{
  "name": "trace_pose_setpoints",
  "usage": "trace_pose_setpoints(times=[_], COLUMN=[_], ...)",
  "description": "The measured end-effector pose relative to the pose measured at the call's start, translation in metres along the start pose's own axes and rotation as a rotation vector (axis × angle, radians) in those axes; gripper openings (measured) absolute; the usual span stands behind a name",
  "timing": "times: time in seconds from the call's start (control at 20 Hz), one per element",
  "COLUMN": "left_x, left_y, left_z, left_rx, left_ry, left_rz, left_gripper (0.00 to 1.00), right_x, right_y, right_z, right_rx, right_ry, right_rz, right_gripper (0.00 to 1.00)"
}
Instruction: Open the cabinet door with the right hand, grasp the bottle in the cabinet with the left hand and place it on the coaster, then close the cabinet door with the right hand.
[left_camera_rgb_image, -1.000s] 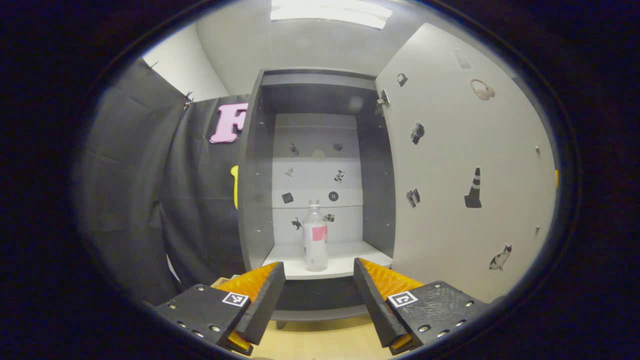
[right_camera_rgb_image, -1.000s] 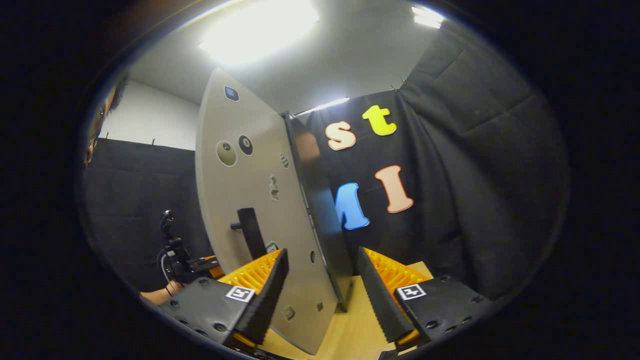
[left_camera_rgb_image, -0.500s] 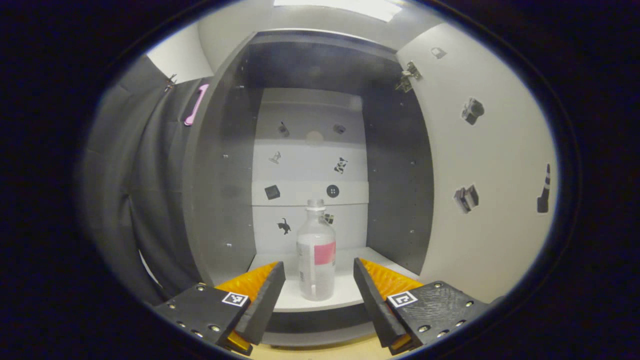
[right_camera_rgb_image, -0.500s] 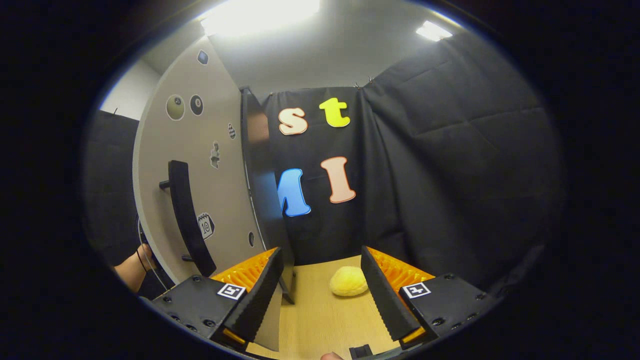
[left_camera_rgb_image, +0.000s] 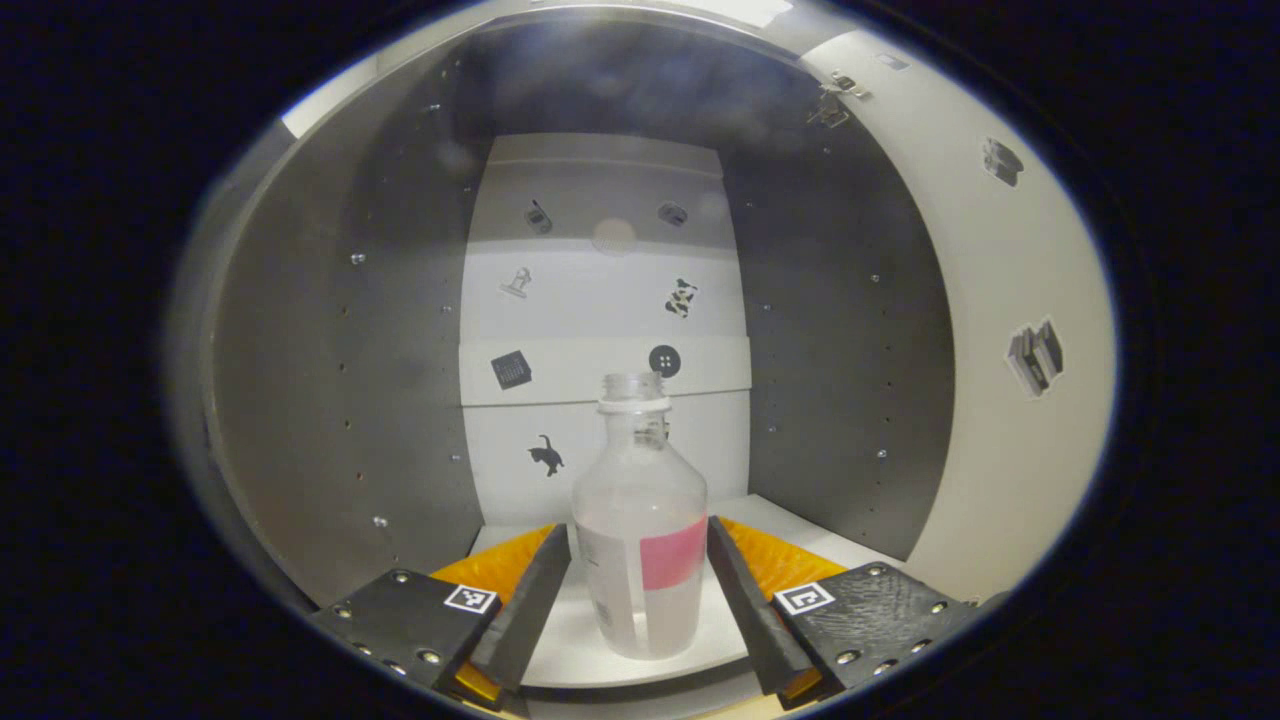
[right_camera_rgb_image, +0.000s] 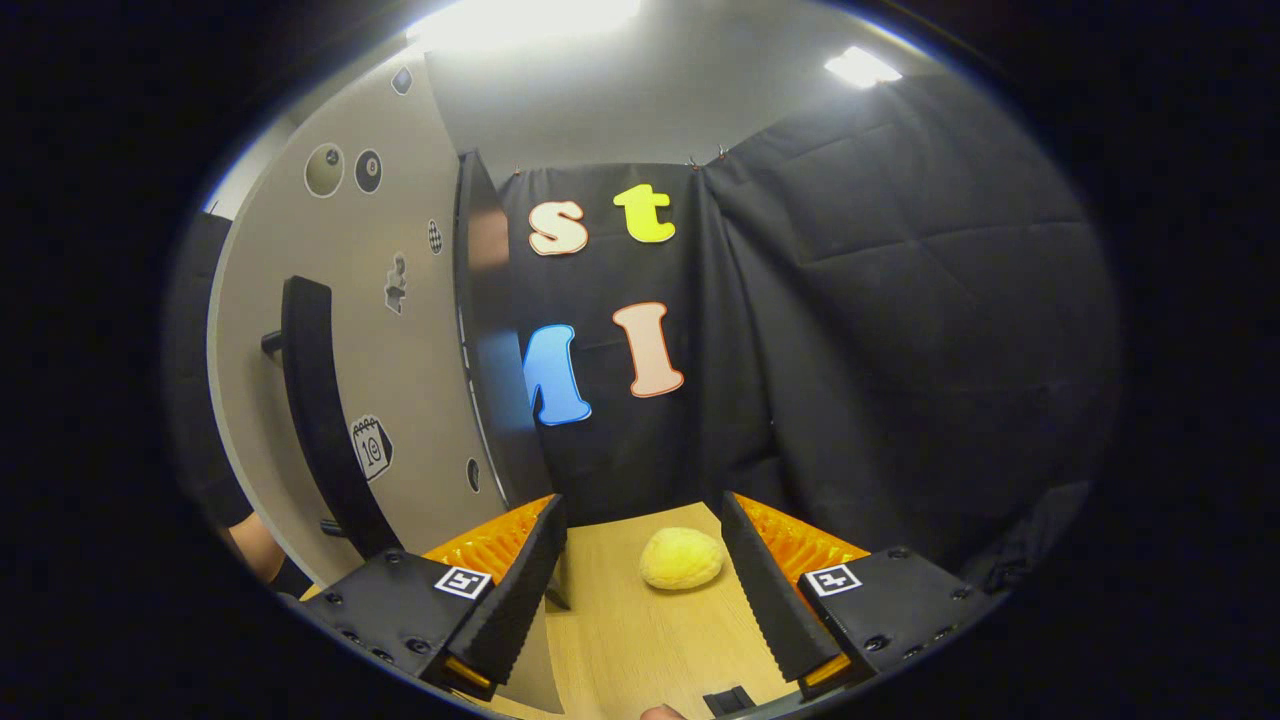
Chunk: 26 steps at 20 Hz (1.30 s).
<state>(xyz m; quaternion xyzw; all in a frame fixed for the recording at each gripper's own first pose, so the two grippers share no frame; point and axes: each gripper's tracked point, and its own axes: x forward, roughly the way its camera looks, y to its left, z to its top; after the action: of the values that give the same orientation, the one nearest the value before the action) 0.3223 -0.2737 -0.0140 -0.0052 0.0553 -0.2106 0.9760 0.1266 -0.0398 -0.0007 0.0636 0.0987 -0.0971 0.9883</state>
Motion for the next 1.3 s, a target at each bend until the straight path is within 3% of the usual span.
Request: trace_pose_setpoints(times=[0.15, 0.25, 0.55, 0.9, 1.3], left_x=[0.003, -0.001, -0.041, -0.120, -0.219], left_y=[-0.002, -0.005, 0.008, 0.032, 0.069], left_z=[0.003, 0.006, 0.020, 0.013, -0.030], left_rx=[0.011, -0.003, -0.026, -0.036, -0.072], left_ry=[-0.012, -0.018, -0.060, -0.070, -0.038], left_rz=[-0.014, -0.036, -0.007, 0.078, 0.210], left_gripper=[0.85, 0.74, 0.72, 0.72, 0.72], right_x=[0.005, 0.008, 0.017, 0.022, 0.024], right_y=[0.001, 0.002, -0.001, 0.007, 0.018], right_z=[-0.006, -0.006, -0.006, -0.010, -0.012], right_rx=[-0.002, -0.003, -0.022, -0.030, -0.008], right_ry=[0.012, 0.012, 0.017, 0.024, 0.025], right_rz=[-0.007, -0.007, 0.021, 0.108, 0.192], right_gripper=[0.98, 0.98, 0.98, 0.98, 0.98])
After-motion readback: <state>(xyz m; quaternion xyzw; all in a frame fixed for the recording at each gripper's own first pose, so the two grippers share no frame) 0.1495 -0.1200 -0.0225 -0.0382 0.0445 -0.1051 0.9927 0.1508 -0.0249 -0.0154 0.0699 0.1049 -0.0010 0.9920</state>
